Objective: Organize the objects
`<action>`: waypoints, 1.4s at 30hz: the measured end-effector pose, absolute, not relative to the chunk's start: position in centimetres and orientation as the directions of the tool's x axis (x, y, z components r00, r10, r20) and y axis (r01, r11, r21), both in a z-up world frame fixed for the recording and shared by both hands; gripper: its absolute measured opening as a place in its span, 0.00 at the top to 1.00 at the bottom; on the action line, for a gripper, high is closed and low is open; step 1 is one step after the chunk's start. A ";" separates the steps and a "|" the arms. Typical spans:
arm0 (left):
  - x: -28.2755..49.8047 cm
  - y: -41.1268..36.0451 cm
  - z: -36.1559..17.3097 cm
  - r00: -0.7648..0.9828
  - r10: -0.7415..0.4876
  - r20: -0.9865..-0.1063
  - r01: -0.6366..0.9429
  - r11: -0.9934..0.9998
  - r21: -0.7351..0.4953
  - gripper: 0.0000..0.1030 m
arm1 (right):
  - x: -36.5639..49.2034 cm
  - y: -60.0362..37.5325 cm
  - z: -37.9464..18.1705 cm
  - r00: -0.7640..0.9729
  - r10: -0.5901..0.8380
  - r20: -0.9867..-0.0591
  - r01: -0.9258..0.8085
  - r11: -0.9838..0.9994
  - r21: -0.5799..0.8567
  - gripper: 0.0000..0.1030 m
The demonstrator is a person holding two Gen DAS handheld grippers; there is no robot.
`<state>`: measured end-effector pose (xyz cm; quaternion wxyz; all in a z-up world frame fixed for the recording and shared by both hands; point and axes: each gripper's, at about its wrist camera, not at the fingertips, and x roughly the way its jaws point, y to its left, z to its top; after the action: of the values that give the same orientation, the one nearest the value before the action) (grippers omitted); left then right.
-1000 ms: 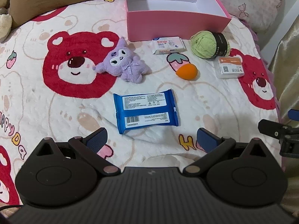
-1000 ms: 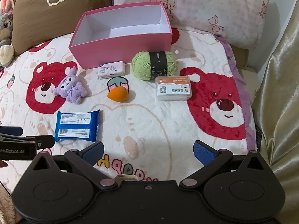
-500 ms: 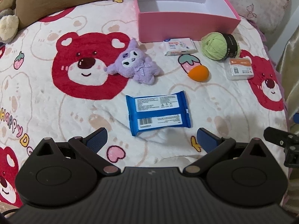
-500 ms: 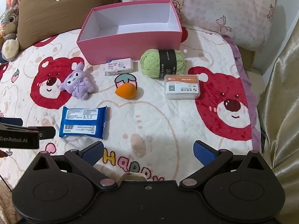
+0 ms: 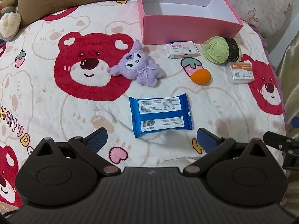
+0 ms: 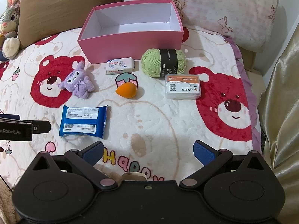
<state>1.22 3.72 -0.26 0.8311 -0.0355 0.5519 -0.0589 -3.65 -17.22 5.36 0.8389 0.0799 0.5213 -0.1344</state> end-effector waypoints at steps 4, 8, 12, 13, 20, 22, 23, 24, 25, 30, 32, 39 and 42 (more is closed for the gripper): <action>1.1 3.5 -0.1 0.385 -0.139 -0.912 0.064 0.990 -0.124 0.00 | -3.6 -17.2 5.4 0.421 -0.143 -0.896 0.310 0.951 -0.006 0.00; 1.1 3.4 0.0 0.386 -0.139 -0.912 0.065 0.990 -0.124 0.00 | -3.6 -17.2 5.4 0.421 -0.143 -0.896 0.309 0.951 -0.006 0.00; 1.1 3.4 0.0 0.386 -0.140 -0.912 0.066 0.990 -0.124 0.00 | -3.6 -17.2 5.4 0.421 -0.143 -0.896 0.310 0.951 -0.006 0.00; 1.1 3.4 0.0 0.386 -0.140 -0.912 0.066 0.990 -0.124 0.00 | -3.6 -17.2 5.4 0.421 -0.143 -0.896 0.310 0.951 -0.006 0.00; 0.9 3.2 0.2 0.386 -0.142 -0.912 0.071 0.990 -0.124 0.00 | -3.7 -17.1 5.3 0.421 -0.143 -0.896 0.311 0.950 -0.006 0.00; 0.9 3.2 0.2 0.386 -0.142 -0.912 0.070 0.990 -0.125 0.00 | -3.6 -17.1 5.3 0.421 -0.144 -0.896 0.310 0.951 -0.007 0.00; 0.9 3.2 0.2 0.385 -0.142 -0.912 0.070 0.990 -0.124 0.00 | -3.6 -17.1 5.3 0.421 -0.144 -0.896 0.309 0.951 -0.008 0.00; 0.9 3.2 0.2 0.386 -0.142 -0.912 0.070 0.990 -0.124 0.00 | -3.6 -17.0 5.3 0.421 -0.145 -0.895 0.308 0.951 -0.009 0.00; 0.9 3.2 0.2 0.385 -0.142 -0.912 0.070 0.990 -0.124 0.00 | -3.6 -17.0 5.3 0.421 -0.145 -0.896 0.308 0.951 -0.009 0.00; 0.9 3.0 0.4 0.388 -0.150 -0.910 0.075 0.989 -0.131 0.00 | -3.6 -17.0 5.3 0.421 -0.144 -0.895 0.308 0.951 -0.009 0.00; 0.9 3.0 0.5 0.390 -0.161 -0.907 0.079 0.987 -0.141 0.00 | -3.5 -17.0 5.3 0.420 -0.144 -0.896 0.307 0.952 -0.008 0.00; 1.1 4.4 0.4 0.420 -0.202 -0.885 0.093 0.979 -0.179 0.03 | -3.5 -16.1 5.1 0.474 -0.106 -0.874 0.259 0.966 0.024 0.00; 1.5 5.3 -0.1 0.462 -0.201 -0.864 0.104 0.980 -0.172 0.04 | -2.8 -14.9 4.2 0.513 -0.146 -0.846 0.239 0.971 -0.022 0.00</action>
<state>1.54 5.28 -0.09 0.8538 -0.0471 0.5107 -0.0893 -2.84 -14.86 4.21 0.8684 0.0486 0.4810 -0.1107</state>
